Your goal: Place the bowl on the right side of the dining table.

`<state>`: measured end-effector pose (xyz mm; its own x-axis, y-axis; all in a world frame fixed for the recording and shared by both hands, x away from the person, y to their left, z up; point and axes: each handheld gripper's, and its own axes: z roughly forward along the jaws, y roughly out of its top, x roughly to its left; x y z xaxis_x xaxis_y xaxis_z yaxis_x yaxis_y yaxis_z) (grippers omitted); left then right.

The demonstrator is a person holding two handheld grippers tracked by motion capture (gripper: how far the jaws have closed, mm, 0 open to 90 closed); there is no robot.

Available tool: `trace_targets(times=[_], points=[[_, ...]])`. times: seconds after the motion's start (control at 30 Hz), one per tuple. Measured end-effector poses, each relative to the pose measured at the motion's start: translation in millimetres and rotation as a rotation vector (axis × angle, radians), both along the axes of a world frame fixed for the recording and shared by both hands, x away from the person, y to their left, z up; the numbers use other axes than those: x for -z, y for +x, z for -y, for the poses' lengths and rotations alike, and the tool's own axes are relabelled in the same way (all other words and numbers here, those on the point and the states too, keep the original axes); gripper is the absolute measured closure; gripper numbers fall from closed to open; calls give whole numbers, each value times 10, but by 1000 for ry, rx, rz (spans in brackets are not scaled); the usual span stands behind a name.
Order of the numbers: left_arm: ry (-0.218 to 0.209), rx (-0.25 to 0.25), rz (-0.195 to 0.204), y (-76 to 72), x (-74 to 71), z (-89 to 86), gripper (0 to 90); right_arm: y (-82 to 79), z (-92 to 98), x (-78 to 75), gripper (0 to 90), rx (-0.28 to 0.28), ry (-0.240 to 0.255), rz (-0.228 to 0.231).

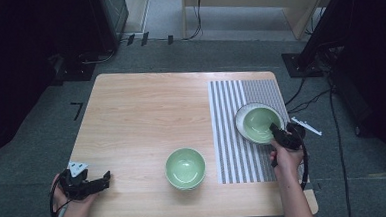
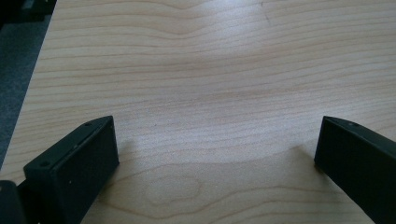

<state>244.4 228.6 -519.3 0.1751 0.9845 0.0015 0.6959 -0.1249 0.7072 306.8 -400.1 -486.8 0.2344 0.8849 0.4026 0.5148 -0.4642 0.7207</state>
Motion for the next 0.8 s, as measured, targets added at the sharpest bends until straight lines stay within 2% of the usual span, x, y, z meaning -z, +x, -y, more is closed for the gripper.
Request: trace_targets(times=[0.3, 0.57, 0.6, 0.8], points=[[0, 0, 0, 0, 0, 0, 0, 29, 3, 69, 836, -2, 0, -45], [0, 0, 0, 0, 0, 0, 0, 40, 53, 78, 833, -6, 40, -58], [0, 0, 0, 0, 0, 0, 0, 47, 74, 87, 830, -1, 60, -56], [0, 0, 0, 0, 0, 0, 0, 125, 113, 82, 825, 2, 74, -62]])
